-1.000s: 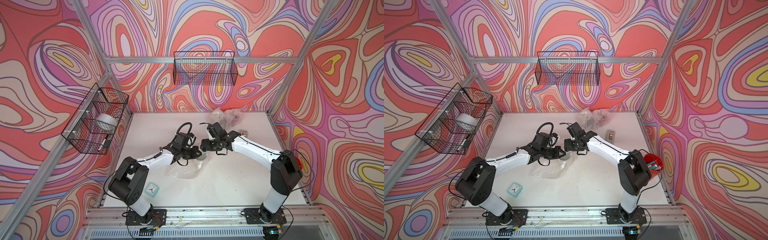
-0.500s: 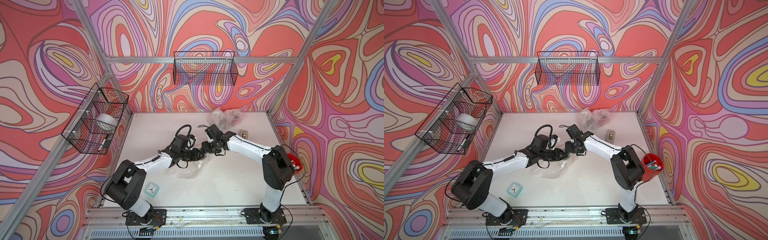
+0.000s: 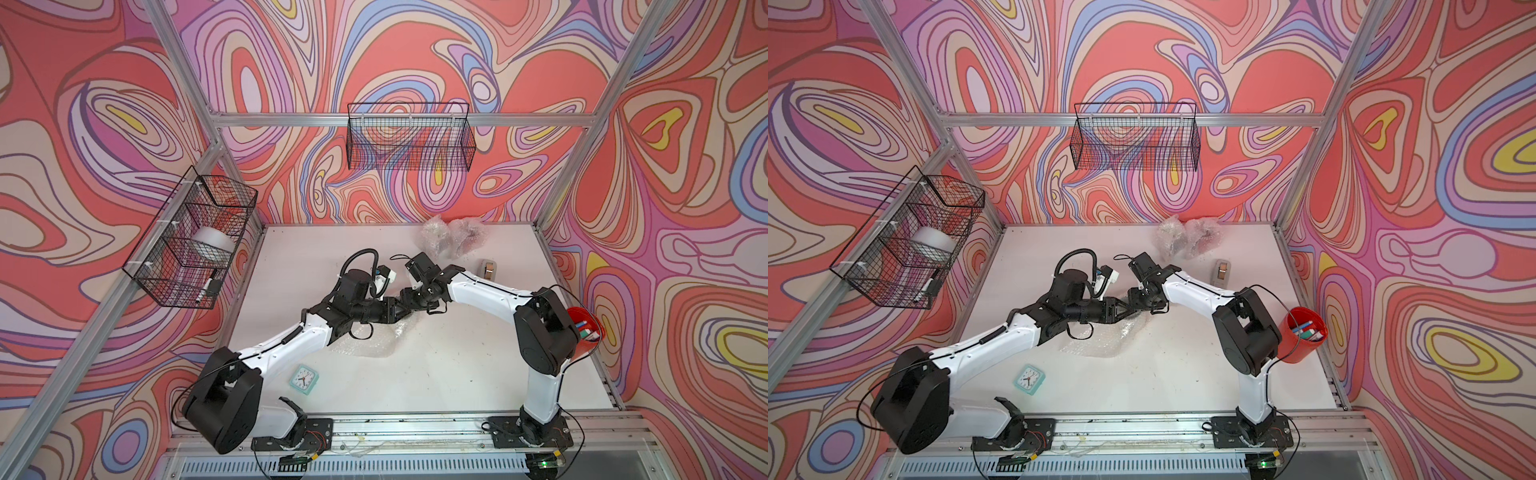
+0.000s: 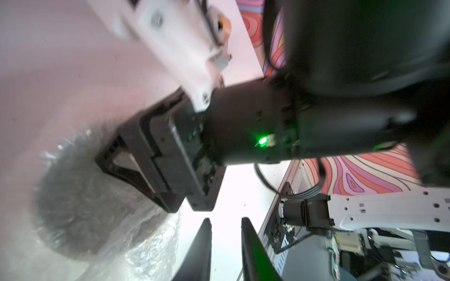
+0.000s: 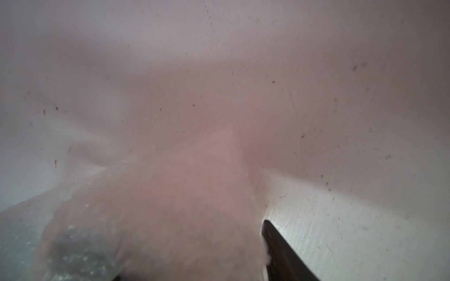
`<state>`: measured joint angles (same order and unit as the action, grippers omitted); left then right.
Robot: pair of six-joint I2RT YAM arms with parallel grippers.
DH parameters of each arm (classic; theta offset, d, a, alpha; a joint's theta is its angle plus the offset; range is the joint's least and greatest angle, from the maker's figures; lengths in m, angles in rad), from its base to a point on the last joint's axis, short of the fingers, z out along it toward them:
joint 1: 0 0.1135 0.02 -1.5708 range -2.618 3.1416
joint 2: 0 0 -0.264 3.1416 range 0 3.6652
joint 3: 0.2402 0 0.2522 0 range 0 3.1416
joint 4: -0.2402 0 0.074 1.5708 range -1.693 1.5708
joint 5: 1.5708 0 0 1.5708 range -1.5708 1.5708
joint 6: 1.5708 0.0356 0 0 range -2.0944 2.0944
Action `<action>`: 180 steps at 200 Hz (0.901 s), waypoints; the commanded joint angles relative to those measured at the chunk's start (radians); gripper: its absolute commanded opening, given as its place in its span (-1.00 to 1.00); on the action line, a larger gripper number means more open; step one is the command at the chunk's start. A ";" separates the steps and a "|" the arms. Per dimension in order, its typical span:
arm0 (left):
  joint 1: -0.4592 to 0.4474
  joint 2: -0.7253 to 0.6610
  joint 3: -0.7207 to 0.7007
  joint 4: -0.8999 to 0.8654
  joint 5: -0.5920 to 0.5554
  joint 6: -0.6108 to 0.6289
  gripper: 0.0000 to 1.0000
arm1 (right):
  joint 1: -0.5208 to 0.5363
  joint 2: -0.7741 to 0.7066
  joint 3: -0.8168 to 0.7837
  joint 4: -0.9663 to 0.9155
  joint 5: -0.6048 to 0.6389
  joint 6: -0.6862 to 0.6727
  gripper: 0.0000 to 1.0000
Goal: Wrap mugs in bubble wrap
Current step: Wrap the mug in bubble wrap.
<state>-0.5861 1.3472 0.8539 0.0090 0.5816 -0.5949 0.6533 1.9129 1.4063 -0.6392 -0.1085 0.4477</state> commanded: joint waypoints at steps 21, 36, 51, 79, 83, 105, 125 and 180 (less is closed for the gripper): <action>0.023 0.029 0.160 -0.380 -0.445 0.122 -0.39 | -0.001 0.047 0.006 -0.056 0.049 -0.040 0.21; 0.023 0.072 0.194 -0.422 -0.488 0.136 -0.22 | -0.002 0.045 0.012 -0.058 0.047 -0.041 0.20; 0.023 0.110 0.208 -0.426 -0.496 0.135 -0.15 | -0.001 0.043 0.013 -0.058 0.048 -0.044 0.20; 0.023 0.171 0.215 -0.398 -0.434 0.132 -0.11 | -0.001 0.038 0.012 -0.059 0.052 -0.044 0.20; 0.022 0.175 0.214 -0.395 -0.423 0.130 -0.11 | -0.001 0.038 0.014 -0.060 0.052 -0.044 0.20; 0.003 0.175 0.185 -0.369 -0.380 0.120 -0.11 | -0.001 0.037 0.016 -0.059 0.052 -0.041 0.20; -0.014 0.167 0.150 -0.361 -0.371 0.102 -0.11 | -0.001 0.037 0.020 -0.056 0.050 -0.037 0.20; -0.050 0.192 0.068 -0.367 -0.422 0.059 -0.11 | -0.001 0.024 0.019 -0.045 0.044 -0.021 0.23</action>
<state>-0.6212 1.5265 0.9688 -0.3191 0.1848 -0.5137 0.6559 1.9244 1.4212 -0.6586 -0.1024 0.4137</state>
